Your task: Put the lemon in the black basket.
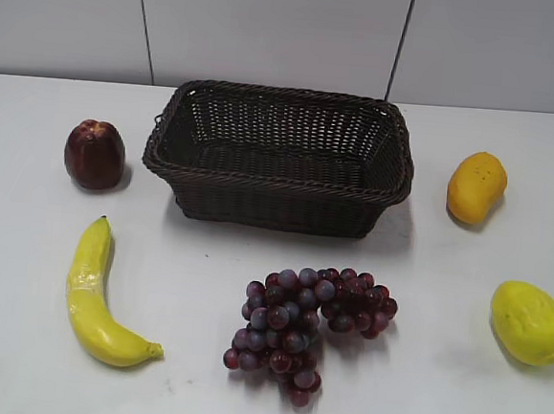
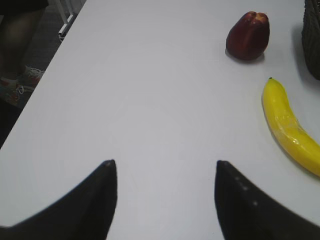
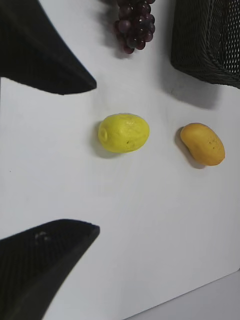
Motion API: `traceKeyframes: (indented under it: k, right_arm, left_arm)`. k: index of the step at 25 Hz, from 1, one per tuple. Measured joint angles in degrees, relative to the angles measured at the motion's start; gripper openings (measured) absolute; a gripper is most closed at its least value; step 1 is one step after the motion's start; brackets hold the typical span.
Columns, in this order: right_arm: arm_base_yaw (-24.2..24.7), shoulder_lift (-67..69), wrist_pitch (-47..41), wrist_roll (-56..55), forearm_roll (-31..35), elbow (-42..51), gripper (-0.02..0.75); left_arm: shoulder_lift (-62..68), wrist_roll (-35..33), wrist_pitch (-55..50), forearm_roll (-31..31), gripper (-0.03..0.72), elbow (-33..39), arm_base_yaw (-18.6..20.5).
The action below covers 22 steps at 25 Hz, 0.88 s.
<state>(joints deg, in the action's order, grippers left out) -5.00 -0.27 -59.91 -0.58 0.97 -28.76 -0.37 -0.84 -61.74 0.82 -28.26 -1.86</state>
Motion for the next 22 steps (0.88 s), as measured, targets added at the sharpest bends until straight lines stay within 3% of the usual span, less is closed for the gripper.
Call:
traceKeyframes:
  k: [8, 22]
  right_arm:
    - [0.0, 2.2, -0.5, -0.1, 0.0, -0.2, 0.589]
    - [0.0, 31.9, 0.9, -0.1, 3.6, -0.9, 0.589]
  left_arm:
    - [0.0, 0.0, 0.0, 0.0, 0.456, 0.0, 0.0]
    - [0.0, 0.0, 0.0, 0.0, 0.456, 0.0, 0.0]
